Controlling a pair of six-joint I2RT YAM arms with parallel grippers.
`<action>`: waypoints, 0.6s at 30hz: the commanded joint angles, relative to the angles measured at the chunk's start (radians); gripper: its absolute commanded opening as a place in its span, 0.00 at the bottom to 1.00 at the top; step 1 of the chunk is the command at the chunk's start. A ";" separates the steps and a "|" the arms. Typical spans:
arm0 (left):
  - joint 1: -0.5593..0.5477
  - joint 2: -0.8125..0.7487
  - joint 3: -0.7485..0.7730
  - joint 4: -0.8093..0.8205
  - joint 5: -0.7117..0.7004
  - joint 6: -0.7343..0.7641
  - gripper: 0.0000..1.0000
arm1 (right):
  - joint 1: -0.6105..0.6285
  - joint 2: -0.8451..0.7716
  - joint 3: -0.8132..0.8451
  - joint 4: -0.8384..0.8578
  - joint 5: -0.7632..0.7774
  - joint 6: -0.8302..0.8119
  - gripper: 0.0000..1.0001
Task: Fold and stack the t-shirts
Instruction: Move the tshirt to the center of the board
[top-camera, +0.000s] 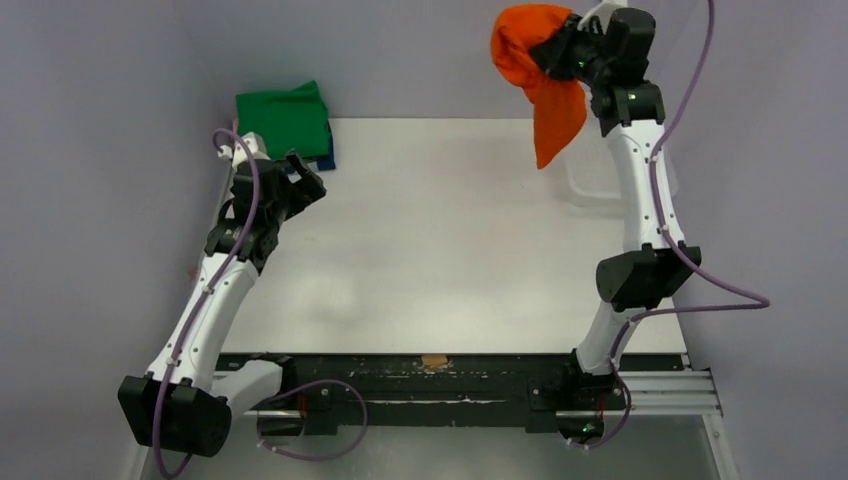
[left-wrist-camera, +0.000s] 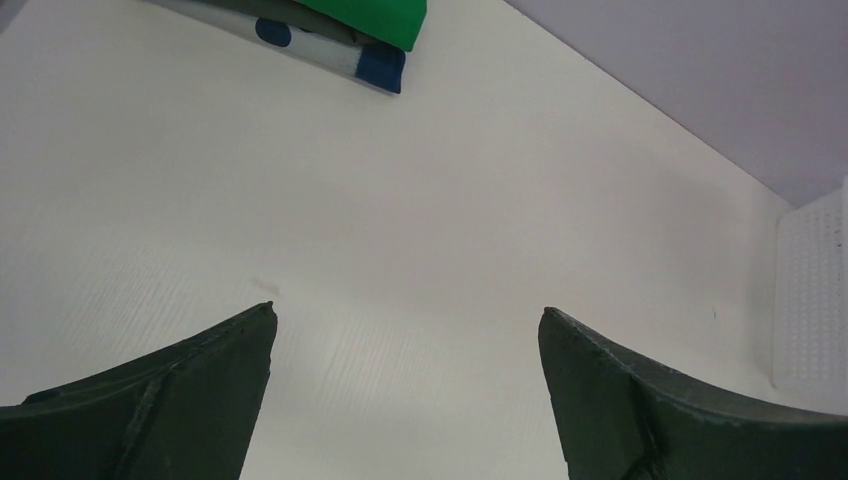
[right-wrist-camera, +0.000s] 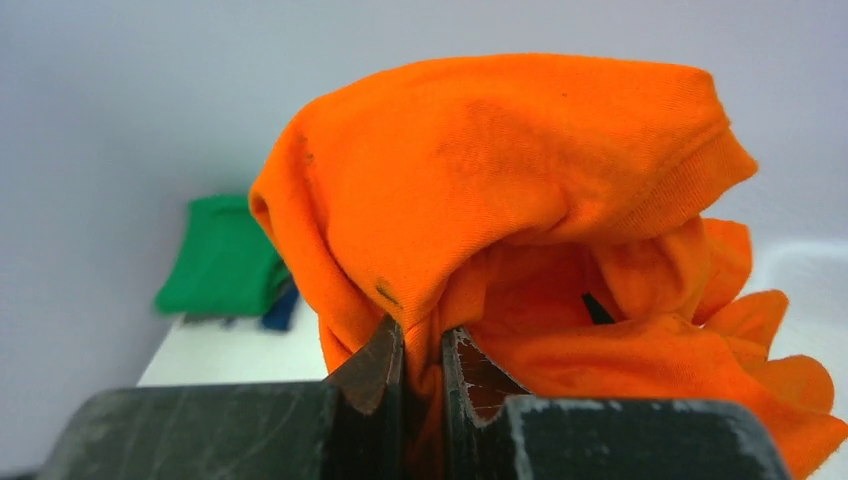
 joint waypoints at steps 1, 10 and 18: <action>0.001 -0.074 -0.037 -0.009 -0.016 0.008 1.00 | 0.159 -0.083 0.050 -0.088 -0.268 -0.139 0.00; 0.001 -0.208 -0.043 -0.161 -0.042 -0.011 1.00 | 0.238 -0.134 -0.198 -0.083 -0.357 -0.115 0.13; 0.000 -0.163 -0.083 -0.208 0.086 -0.086 1.00 | 0.178 -0.099 -0.589 -0.201 0.300 0.013 0.70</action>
